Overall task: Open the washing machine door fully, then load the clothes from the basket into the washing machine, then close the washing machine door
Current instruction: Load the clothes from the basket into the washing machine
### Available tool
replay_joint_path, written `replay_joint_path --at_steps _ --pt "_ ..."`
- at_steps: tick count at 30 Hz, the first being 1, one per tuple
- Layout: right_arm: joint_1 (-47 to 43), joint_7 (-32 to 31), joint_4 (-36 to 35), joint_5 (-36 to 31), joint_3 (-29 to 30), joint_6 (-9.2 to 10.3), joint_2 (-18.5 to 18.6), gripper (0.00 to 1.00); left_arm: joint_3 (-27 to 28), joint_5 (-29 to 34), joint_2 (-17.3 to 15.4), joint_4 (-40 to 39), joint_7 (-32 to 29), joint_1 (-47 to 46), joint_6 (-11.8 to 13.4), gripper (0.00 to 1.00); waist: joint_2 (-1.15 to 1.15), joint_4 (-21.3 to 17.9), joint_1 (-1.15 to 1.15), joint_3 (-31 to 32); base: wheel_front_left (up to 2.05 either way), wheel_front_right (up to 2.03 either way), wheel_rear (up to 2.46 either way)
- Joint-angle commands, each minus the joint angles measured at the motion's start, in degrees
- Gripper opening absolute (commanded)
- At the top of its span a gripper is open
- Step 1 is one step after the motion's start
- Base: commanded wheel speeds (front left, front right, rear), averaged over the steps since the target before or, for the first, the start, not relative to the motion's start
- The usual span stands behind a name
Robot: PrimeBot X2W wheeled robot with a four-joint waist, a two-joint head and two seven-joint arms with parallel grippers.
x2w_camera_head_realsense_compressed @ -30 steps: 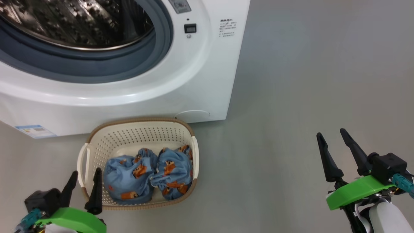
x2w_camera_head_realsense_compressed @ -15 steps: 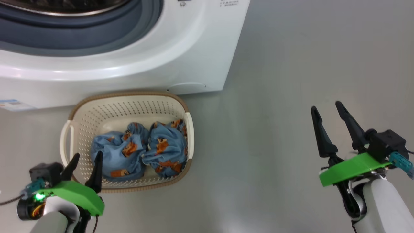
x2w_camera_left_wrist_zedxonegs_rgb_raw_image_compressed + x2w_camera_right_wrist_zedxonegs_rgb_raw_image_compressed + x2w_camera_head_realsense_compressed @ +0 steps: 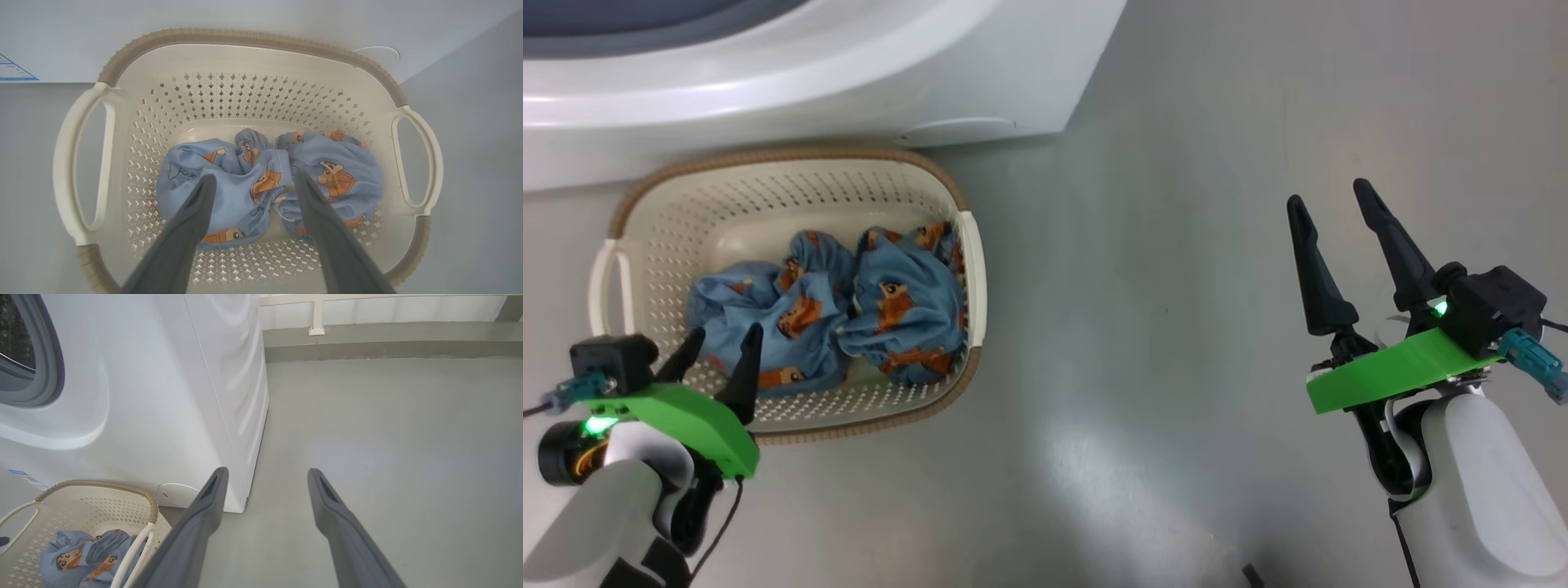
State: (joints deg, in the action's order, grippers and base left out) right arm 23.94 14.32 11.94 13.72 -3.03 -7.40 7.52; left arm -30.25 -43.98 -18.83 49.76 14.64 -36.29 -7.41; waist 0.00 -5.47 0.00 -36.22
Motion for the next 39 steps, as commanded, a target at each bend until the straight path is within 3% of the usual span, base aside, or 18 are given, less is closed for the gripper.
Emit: replay_joint_path --at_steps 1,21,39 --pt "-0.25 0.68 -1.65 -0.5 -1.23 -0.09 -0.25 1.0 0.35 -1.11 -2.9 0.43 0.36 -1.33 -0.08 1.0 0.0 -0.86 0.0 -3.01 0.0 0.0 0.0" --pt "3.15 0.68 -3.46 -1.21 -2.05 -0.09 -1.03 1.0 -14.48 -12.19 -7.0 8.43 -0.05 -12.69 -0.08 1.0 0.0 -2.18 0.0 -11.27 0.0 0.0 0.0" --pt "3.44 0.68 -4.27 -1.39 -3.95 -0.09 -1.69 1.0 -24.28 -20.66 -9.42 11.79 -3.91 -17.08 -0.08 0.98 0.0 -4.53 0.0 -13.26 0.0 0.0 0.0"
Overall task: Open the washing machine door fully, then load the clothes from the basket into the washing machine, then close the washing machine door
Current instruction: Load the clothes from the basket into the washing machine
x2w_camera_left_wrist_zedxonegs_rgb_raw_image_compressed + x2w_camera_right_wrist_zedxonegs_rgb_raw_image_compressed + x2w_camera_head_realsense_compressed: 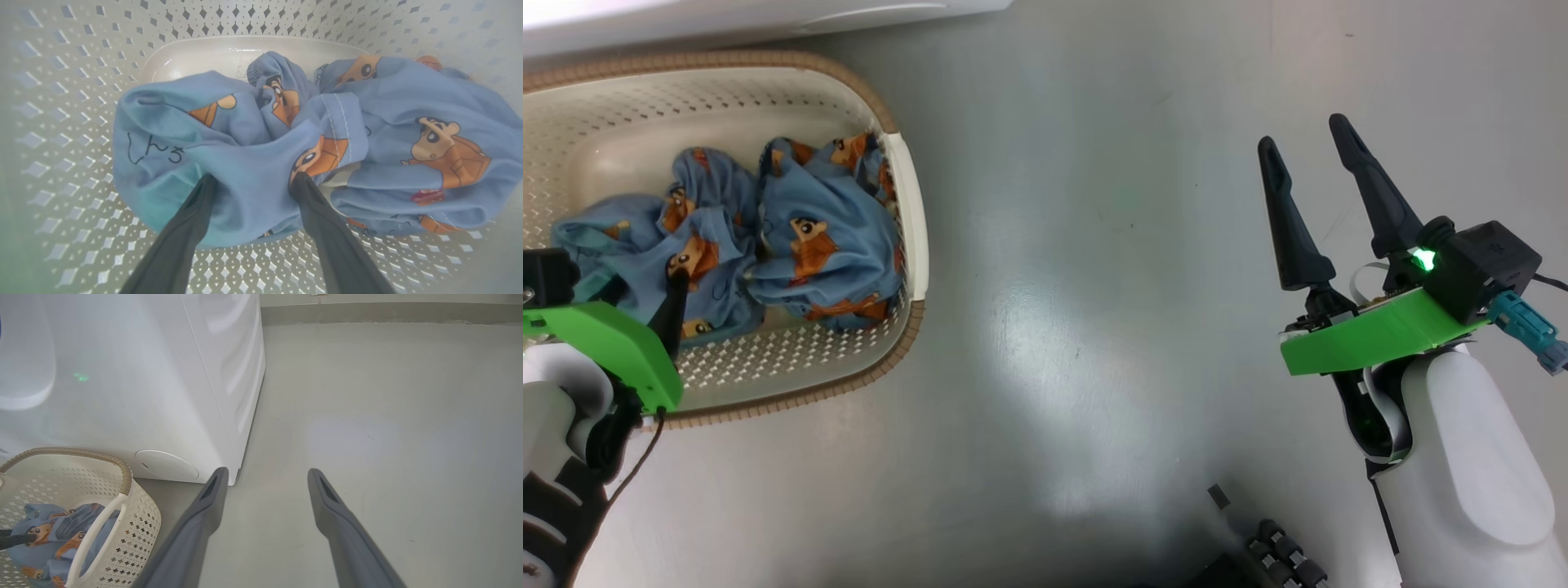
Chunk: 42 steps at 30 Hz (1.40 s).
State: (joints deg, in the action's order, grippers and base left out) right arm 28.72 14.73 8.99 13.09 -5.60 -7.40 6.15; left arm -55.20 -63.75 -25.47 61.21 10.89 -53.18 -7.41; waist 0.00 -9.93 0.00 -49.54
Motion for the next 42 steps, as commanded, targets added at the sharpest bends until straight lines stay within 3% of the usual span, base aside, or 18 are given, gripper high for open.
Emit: replay_joint_path --at_steps 1,2,3,11,23,29,42 --pt "-1.4 0.27 -1.33 -0.8 -1.45 -0.09 -0.28 1.0 0.31 -1.29 -2.79 0.4 -0.28 -0.28 -0.08 0.65 0.0 -0.08 0.0 0.12 0.0 0.0 0.0" --pt "-1.46 0.27 -1.34 -0.81 -1.49 -0.09 -0.25 1.0 -0.01 -1.71 -2.79 0.46 -0.34 -0.36 -0.08 0.37 0.0 -0.08 0.0 0.19 0.0 0.0 0.0" --pt "-1.53 0.27 -1.34 -0.81 -1.53 -0.09 -0.21 1.0 -0.35 -2.09 -2.8 0.52 -0.41 -0.43 -0.08 0.01 0.0 -0.07 0.0 0.26 0.0 0.0 0.0" --pt "-1.5 0.27 -0.94 -0.82 -1.52 -0.09 0.04 1.0 -2.13 -5.4 -2.42 -0.05 0.92 -0.5 -0.08 0.0 0.0 0.53 0.0 1.49 0.0 0.0 0.0" --pt "-1.97 0.27 -0.19 -0.58 -0.84 -0.09 0.56 1.0 -0.5 -8.42 -1.41 -3.3 4.04 1.41 -0.08 0.0 0.0 2.92 0.0 5.89 0.0 0.0 0.0" --pt "-2.44 0.27 0.3 -0.51 -0.53 -0.09 1.02 1.0 5.72 -4.65 -1.28 -6.43 4.09 3.16 -0.08 0.0 0.0 4.31 0.0 8.62 0.0 0.0 0.0" --pt "-4.5 0.27 1.24 0.14 0.4 -0.09 2.11 1.0 25.0 12.42 0.81 -17.68 4.1 12.41 -0.08 0.0 0.0 7.1 0.0 15.53 0.0 0.0 0.0"
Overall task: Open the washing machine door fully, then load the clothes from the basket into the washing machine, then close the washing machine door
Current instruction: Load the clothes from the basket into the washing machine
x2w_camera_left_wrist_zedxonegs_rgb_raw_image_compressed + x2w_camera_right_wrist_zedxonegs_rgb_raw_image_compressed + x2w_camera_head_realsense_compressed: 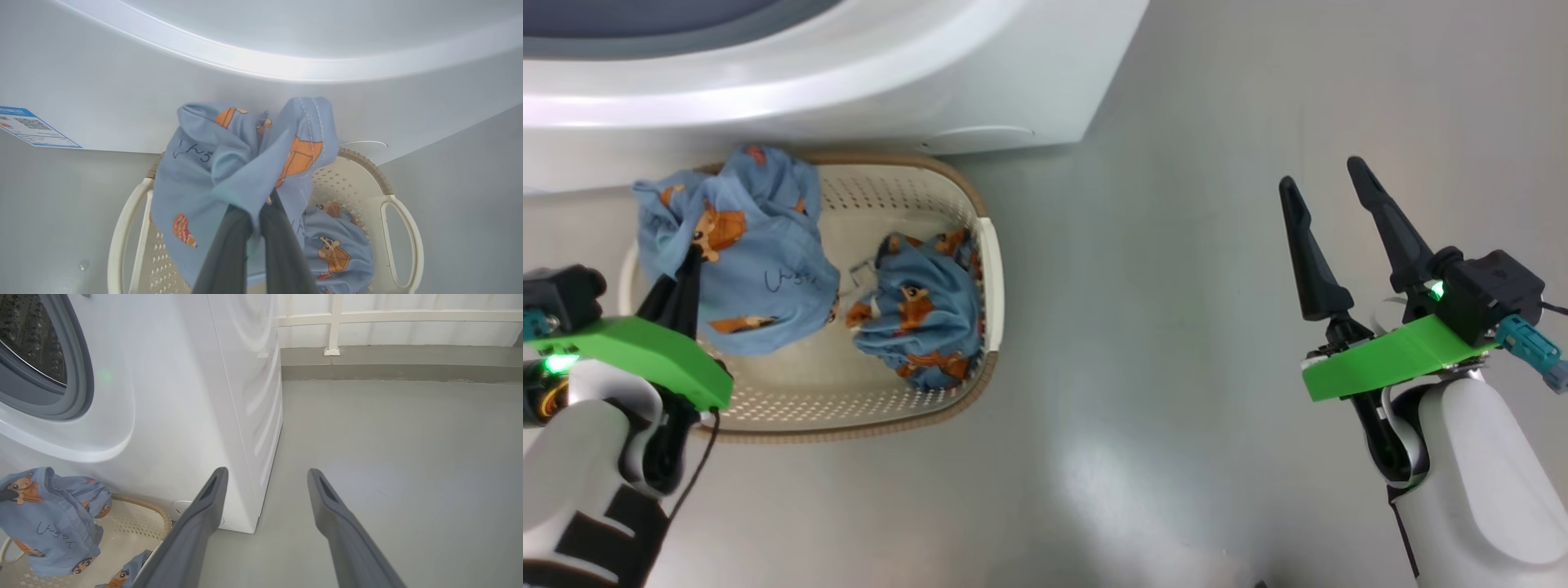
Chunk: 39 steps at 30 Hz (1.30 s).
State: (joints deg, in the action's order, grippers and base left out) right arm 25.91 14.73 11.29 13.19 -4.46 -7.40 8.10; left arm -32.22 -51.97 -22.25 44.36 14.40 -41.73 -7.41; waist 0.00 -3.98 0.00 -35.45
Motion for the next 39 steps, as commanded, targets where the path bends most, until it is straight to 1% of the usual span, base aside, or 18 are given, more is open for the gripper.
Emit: replay_joint_path --at_steps 1,11,17,18,19,20,30,39 --pt "-1.87 0.27 -0.99 0.06 -0.66 -0.09 0.27 1.0 3.46 2.15 -2.09 -2.0 0.59 1.78 -0.08 0.0 0.0 1.42 0.0 1.83 0.0 0.0 0.0" --pt "-4.02 0.27 -0.16 0.43 0.43 -0.09 1.67 1.0 16.35 14.51 2.29 -15.54 0.6 11.09 -0.08 0.0 0.0 4.02 0.0 6.15 0.0 0.0 0.0" --pt "-6.29 0.27 0.37 0.87 0.66 -0.09 2.53 1.0 21.8 19.99 4.8 -23.28 0.6 17.97 -0.08 0.0 0.0 4.84 0.0 10.22 0.0 0.0 0.0" --pt "-6.29 0.27 0.37 0.87 0.66 -0.09 2.53 1.0 21.8 19.99 4.8 -23.28 0.6 17.97 -0.08 0.0 0.0 4.84 0.0 10.22 0.0 0.0 0.0" --pt "-7.23 0.27 0.52 1.05 0.82 -0.09 2.78 1.0 23.26 21.94 5.58 -25.71 0.6 20.26 -0.08 0.0 0.0 5.02 0.0 11.62 0.0 0.0 0.0" --pt "-7.23 0.27 0.52 1.05 0.82 -0.09 2.78 1.0 23.26 21.94 5.58 -25.71 0.6 20.26 -0.08 0.0 0.0 5.02 0.0 11.62 0.0 0.0 0.0" --pt "-11.76 0.27 0.59 1.83 1.56 -0.09 3.33 1.0 29.91 29.26 9.92 -36.58 0.6 30.9 -0.08 0.0 0.0 5.06 0.0 16.87 0.0 0.0 0.0" --pt "-15.01 0.27 -0.15 2.13 2.87 -0.09 3.21 1.0 34.24 32.5 13.57 -45.13 0.6 38.48 -0.08 0.0 0.0 4.97 0.0 18.6 0.0 0.0 0.0"
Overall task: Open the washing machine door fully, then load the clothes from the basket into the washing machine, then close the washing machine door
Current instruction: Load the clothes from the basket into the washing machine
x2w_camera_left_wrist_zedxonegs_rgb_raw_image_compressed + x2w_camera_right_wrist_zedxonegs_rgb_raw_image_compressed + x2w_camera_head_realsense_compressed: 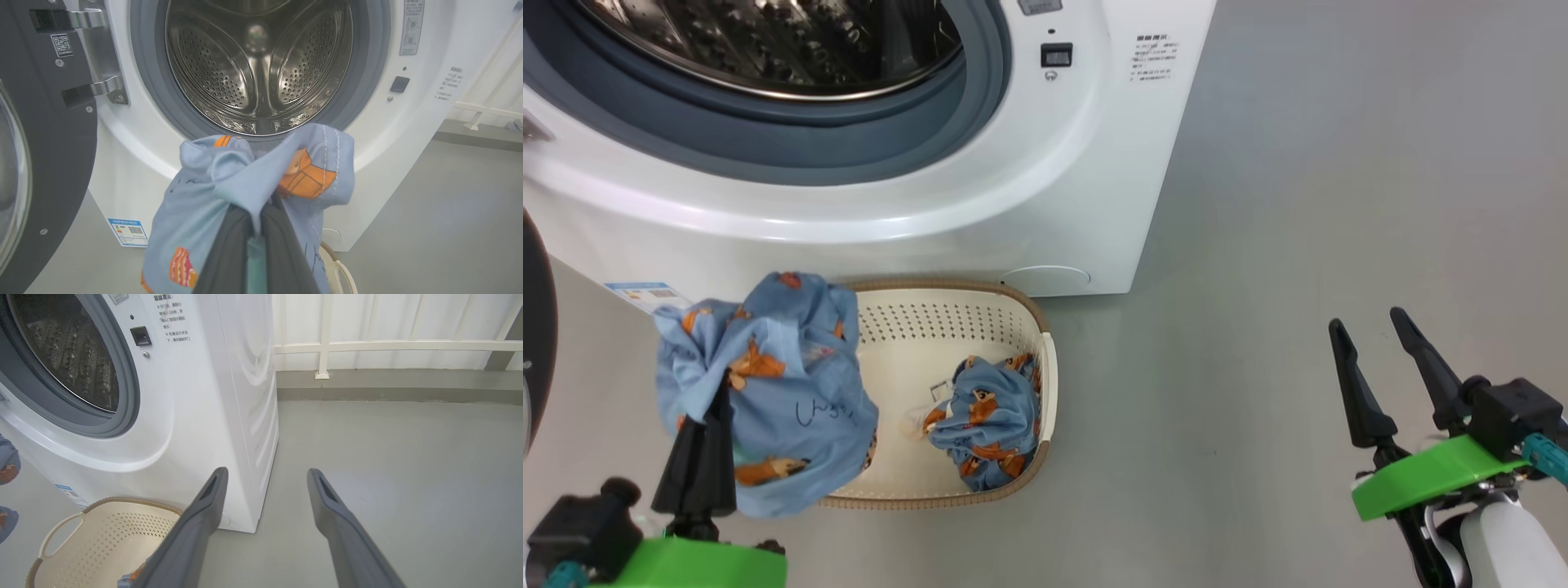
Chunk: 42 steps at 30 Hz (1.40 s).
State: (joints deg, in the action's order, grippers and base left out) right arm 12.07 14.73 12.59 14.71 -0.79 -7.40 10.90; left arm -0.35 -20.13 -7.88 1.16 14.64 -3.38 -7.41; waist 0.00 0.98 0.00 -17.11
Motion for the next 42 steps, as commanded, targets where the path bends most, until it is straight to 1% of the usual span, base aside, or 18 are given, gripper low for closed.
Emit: replay_joint_path --at_steps 1,6,12,17,24,25,35,42 --pt "-1.49 0.27 -1.48 0.61 -0.65 -0.09 0.39 1.0 2.64 0.88 -0.4 -2.62 0.36 0.75 -0.08 0.0 0.0 0.05 0.0 0.47 0.0 0.0 0.0" --pt "-2.36 0.27 -1.7 0.59 0.04 -0.09 0.25 1.0 3.29 1.34 0.71 -4.61 0.36 2.29 -0.08 0.0 0.0 0.13 0.0 0.62 0.0 0.0 0.0" --pt "-1.35 0.27 -2.0 0.43 0.15 -0.09 -0.11 1.0 3.2 0.34 0.2 -4.29 0.36 -1.12 -0.08 0.0 0.0 -0.14 0.0 -1.12 0.0 0.0 0.0" --pt "-0.17 0.27 -2.14 0.21 -0.07 -0.09 -0.75 1.0 2.59 -0.6 -1.55 -3.25 0.36 -6.69 -0.08 0.0 0.0 -0.83 0.0 -3.08 0.0 0.0 0.0" --pt "1.91 0.27 -2.41 0.03 -0.39 -0.09 -1.77 1.0 3.01 -1.63 -4.65 1.69 0.36 -17.83 -0.08 0.0 0.0 -2.18 0.0 -6.97 0.0 0.0 0.0" --pt "1.91 0.27 -2.41 0.03 -0.39 -0.09 -1.77 1.0 3.01 -1.63 -4.65 1.69 0.36 -17.83 -0.08 0.0 0.0 -2.18 0.0 -6.97 0.0 0.0 0.0" --pt "5.67 0.27 -2.77 -0.28 -1.47 -0.09 -3.41 1.0 1.82 -3.23 -9.16 14.66 0.36 -36.25 -0.08 0.0 0.0 -5.37 0.0 -12.81 0.0 0.0 0.0" --pt "7.58 0.27 -3.0 -0.34 -2.21 -0.09 -4.24 1.0 0.16 -4.52 -12.13 25.91 0.36 -46.98 -0.08 0.0 0.0 -7.8 0.0 -15.99 0.0 0.0 0.0"
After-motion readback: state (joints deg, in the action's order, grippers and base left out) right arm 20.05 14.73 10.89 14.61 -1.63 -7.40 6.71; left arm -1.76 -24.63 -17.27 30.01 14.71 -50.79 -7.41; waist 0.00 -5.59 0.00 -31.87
